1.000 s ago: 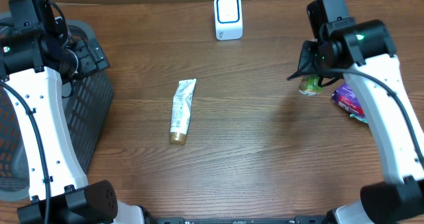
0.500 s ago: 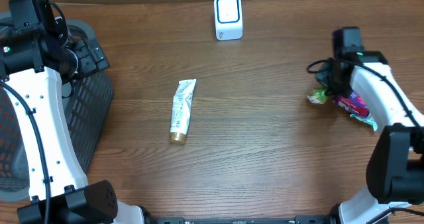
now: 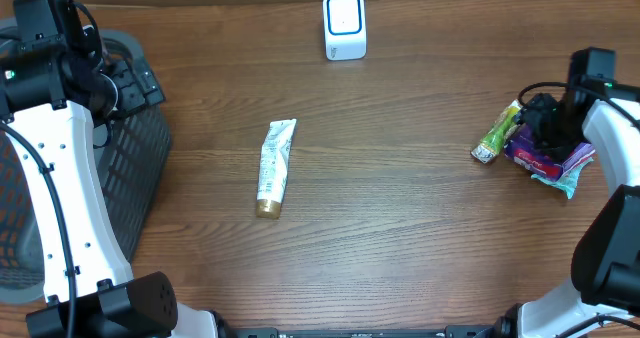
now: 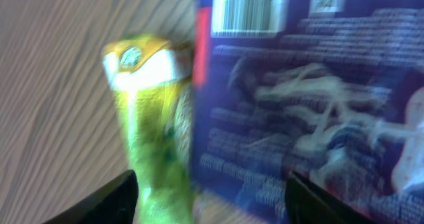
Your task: Scan the item barcode
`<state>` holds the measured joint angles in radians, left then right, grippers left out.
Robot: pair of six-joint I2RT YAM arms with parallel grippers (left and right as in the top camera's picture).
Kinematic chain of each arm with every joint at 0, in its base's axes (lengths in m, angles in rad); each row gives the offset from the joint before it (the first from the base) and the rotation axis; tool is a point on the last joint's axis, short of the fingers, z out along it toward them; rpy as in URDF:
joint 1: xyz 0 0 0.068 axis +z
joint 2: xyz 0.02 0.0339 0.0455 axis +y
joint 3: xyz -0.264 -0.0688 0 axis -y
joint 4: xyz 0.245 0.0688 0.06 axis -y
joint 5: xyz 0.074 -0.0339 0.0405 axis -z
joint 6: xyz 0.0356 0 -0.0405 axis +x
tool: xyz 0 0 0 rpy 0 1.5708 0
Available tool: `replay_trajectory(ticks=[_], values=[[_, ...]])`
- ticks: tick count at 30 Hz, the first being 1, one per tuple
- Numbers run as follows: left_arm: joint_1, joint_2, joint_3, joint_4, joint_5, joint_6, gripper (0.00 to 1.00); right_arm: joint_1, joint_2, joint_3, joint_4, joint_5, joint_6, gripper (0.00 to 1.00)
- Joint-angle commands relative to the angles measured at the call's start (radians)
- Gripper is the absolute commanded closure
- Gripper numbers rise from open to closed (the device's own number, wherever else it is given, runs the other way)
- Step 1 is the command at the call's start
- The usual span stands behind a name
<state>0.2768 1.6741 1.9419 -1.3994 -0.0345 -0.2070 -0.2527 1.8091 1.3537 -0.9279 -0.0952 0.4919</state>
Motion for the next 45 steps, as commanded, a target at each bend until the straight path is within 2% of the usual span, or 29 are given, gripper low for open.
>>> replay_trajectory(ticks=[1, 5, 6, 10, 13, 17, 26, 29, 34, 37, 41, 45], values=[[0.005, 0.003, 0.008, 0.001, 0.005, -0.01, 0.0, 0.042, -0.05, 0.138, -0.063, -0.171, -0.155, 0.28], [0.005, 0.003, 0.008, 0.0, 0.005, -0.01, 0.0, 0.161, -0.082, 0.204, -0.104, -0.235, -0.18, 0.24], [0.004, 0.003, 0.008, 0.0, 0.005, -0.01, 0.01, 0.235, -0.08, 0.203, -0.089, -0.293, -0.178, 0.23], [0.003, 0.003, 0.008, 0.001, 0.005, -0.01, 0.0, 0.404, -0.04, 0.195, -0.055, -0.329, -0.113, 0.2], [0.003, 0.003, 0.008, 0.001, 0.005, -0.01, 0.01, 0.562, 0.021, 0.17, 0.043, -0.401, -0.105, 0.15], [0.005, 0.003, 0.008, 0.001, 0.005, -0.01, 0.0, 0.704, 0.134, 0.167, 0.19, -0.401, -0.01, 0.13], [0.005, 0.003, 0.008, 0.001, 0.005, -0.01, 0.0, 0.826, 0.339, 0.166, 0.463, -0.484, 0.063, 0.13], [0.005, 0.003, 0.008, 0.001, 0.005, -0.01, 0.0, 0.853, 0.375, 0.166, 0.532, -0.484, 0.087, 0.1], [0.005, 0.003, 0.008, 0.001, 0.005, -0.01, 0.0, 0.869, 0.436, 0.166, 0.657, -0.484, 0.221, 0.11], [0.004, 0.003, 0.008, 0.001, 0.005, -0.01, 0.0, 0.885, 0.477, 0.166, 0.697, -0.488, 0.246, 0.11], [0.005, 0.003, 0.008, 0.001, 0.005, -0.01, 0.01, 0.917, 0.515, 0.166, 0.714, -0.501, 0.249, 0.15], [0.005, 0.003, 0.008, 0.001, 0.005, -0.01, 0.01, 0.969, 0.524, 0.166, 0.717, -0.44, 0.282, 0.27]])
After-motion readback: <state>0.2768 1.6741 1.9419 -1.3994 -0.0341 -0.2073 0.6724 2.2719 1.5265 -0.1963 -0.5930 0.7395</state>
